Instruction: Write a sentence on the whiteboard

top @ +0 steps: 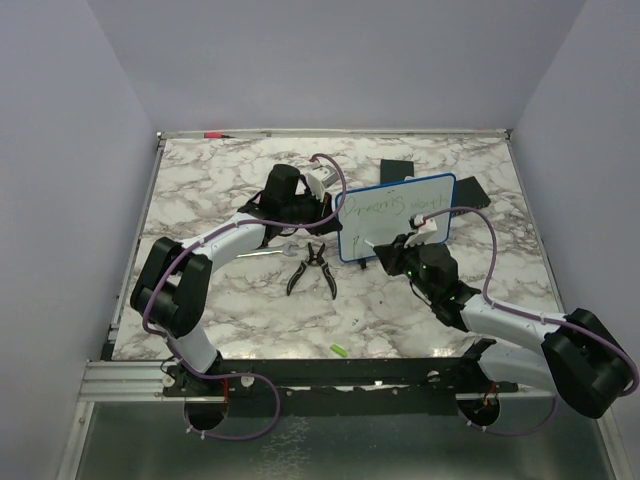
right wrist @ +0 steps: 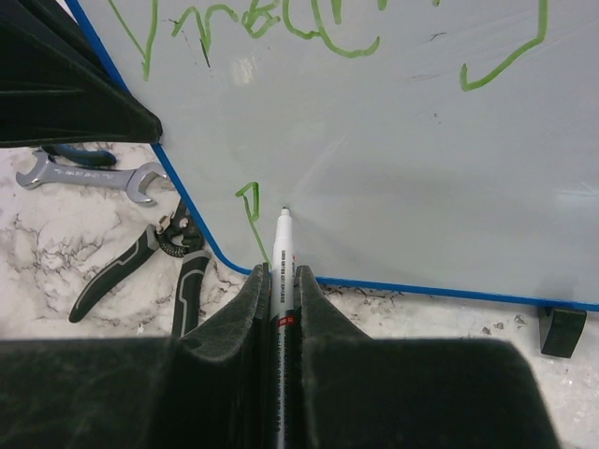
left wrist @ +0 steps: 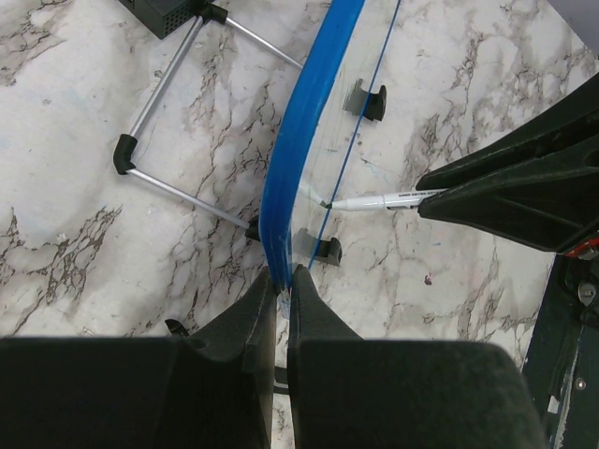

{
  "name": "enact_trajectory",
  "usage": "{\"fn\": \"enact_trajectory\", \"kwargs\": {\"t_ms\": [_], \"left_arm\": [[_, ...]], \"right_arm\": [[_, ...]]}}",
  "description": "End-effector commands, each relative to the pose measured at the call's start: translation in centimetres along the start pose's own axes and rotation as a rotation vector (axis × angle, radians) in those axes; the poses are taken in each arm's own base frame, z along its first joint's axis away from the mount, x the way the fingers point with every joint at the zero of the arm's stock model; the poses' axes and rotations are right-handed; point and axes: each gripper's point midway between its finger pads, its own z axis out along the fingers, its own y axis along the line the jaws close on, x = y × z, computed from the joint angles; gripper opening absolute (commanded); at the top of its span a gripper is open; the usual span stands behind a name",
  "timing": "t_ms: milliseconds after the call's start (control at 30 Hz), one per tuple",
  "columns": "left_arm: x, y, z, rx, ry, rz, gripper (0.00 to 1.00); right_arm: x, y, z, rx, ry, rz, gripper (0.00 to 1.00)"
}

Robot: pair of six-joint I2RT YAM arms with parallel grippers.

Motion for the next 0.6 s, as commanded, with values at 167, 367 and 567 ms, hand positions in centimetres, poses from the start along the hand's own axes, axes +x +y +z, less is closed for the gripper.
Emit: {"fn": "enact_trajectory", "kwargs": {"t_ms": [167,367,567], "left_arm": [[1.2,-0.2,0.6,0.005,0.048,-0.007,0.0],[1.2,-0.2,0.6,0.005,0.048,-0.006,0.0],[1.3,-0.1,0.6,0.005,0.049,-0.006,0.0]], "right_arm": [[-1.1,-0.1,0.7,0.018,-0.023,-0.005,0.01],[0.7,-1.1,0.4,0.053,0.024,0.002,0.01],[2.3,-1.8,-0.1,0.071,0.061,0.013,0.01]]}}
